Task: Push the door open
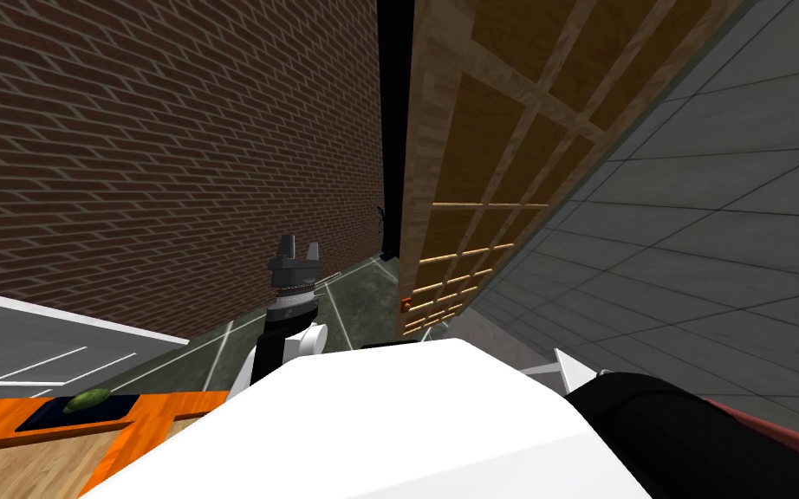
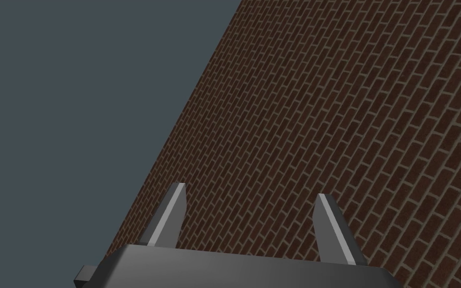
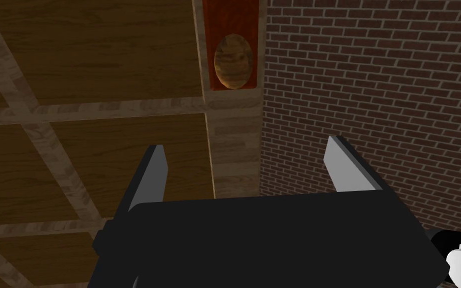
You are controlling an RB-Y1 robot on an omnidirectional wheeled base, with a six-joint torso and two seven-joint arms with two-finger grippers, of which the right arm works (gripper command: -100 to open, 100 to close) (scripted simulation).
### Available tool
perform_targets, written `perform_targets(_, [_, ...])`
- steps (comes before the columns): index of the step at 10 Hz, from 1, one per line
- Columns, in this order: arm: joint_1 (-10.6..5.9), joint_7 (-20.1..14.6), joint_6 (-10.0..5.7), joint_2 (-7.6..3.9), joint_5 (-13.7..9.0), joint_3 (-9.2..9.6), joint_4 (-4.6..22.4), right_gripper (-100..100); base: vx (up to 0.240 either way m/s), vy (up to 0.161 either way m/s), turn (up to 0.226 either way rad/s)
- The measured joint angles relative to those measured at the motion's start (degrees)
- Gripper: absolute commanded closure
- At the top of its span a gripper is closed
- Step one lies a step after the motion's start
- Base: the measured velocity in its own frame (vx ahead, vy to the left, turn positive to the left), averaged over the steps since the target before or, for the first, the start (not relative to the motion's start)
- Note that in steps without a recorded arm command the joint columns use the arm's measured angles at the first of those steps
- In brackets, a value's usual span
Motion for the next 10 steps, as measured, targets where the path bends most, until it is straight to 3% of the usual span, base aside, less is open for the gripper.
perform_targets(2, [-0.44, -0.07, 0.61, -1.07, -0.05, -0.15, -0.18, -100, 0.161, 0.039, 0.010])
perform_targets(4, [-0.71, -0.09, 1.27, -1.38, -0.06, -0.23, -0.52, -100, 0.213, 0.040, 0.029])
perform_targets(7, [-1.59, -0.19, 2.47, -0.31, -0.13, -0.48, -0.85, -100, 0.185, 0.053, 0.010])
perform_targets(8, [-1.64, -0.21, 2.61, -0.23, -0.13, -0.47, -0.92, 100, -0.013, -0.004, -0.005])
perform_targets(10, [-1.62, -0.19, 2.49, -0.29, -0.13, -0.47, -0.87, 100, -0.038, -0.012, 0.000])
